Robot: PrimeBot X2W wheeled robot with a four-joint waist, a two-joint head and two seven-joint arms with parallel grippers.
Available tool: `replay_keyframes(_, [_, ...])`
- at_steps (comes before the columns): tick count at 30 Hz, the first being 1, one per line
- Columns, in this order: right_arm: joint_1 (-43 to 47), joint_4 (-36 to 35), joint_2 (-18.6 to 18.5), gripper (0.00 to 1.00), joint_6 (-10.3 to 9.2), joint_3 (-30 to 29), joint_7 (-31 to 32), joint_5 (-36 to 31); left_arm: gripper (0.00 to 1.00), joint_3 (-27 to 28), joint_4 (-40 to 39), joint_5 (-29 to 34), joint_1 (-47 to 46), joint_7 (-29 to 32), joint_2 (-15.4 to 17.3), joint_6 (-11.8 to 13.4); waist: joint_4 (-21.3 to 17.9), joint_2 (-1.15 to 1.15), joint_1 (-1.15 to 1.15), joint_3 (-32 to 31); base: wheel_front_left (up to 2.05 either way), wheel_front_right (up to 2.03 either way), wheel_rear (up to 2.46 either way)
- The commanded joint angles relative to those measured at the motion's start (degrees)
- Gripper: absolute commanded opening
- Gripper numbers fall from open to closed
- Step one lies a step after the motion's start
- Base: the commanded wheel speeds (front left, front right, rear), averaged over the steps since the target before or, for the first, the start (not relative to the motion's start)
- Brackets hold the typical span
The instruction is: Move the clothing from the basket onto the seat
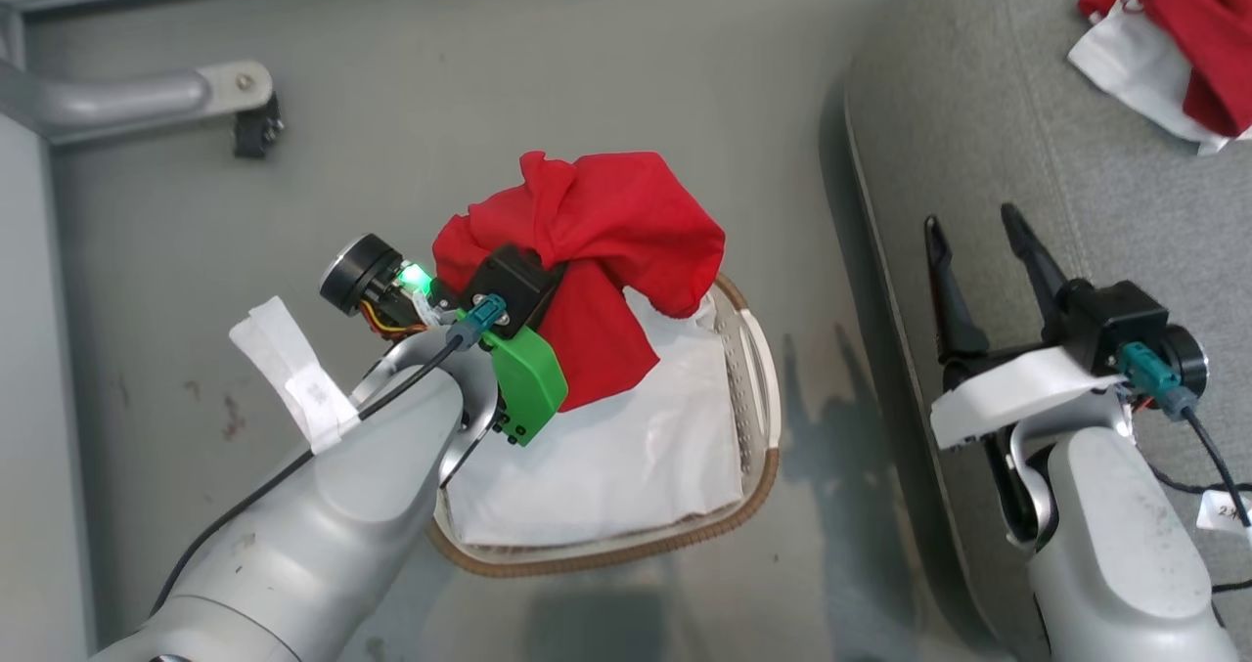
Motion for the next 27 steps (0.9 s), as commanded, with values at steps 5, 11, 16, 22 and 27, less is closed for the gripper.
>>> replay_keyframes(5, [3.5,1.1,-0.2,1.0,-0.08,1.3,-0.3,-0.4,0.0,-3.5,-3.2,-1.5,-2.9,0.0,2.2,-0.1,3.1,0.0,0.0,-11.7,0.0,0.0,0.0])
replay_keyframes(11, [5.9,2.3,-0.2,1.0,-0.08,3.0,-0.3,-0.4,0.0,-7.8,-6.4,-4.3,-8.4,0.5,4.5,-0.1,3.1,0.0,0.0,-16.8,0.0,0.0,0.0])
replay_keyframes(16, [6.9,2.8,-0.2,1.0,-0.08,4.1,-0.3,-0.3,0.0,-9.7,-8.2,-6.7,-11.4,0.9,5.5,-0.1,3.0,0.0,0.0,-19.4,0.0,0.0,0.0])
replay_keyframes(22, [7.2,3.1,-0.2,1.0,-0.08,6.0,-0.3,-0.1,0.0,-11.5,-9.3,-9.1,-13.9,1.3,6.2,0.0,2.9,0.0,0.0,-21.6,0.0,0.0,0.0])
replay_keyframes(27, [6.8,3.4,-0.2,1.0,-0.08,8.3,-0.3,0.1,0.0,-12.9,-10.5,-10.5,-15.6,1.0,6.2,0.0,3.0,0.0,0.0,-23.0,0.0,0.0,0.0])
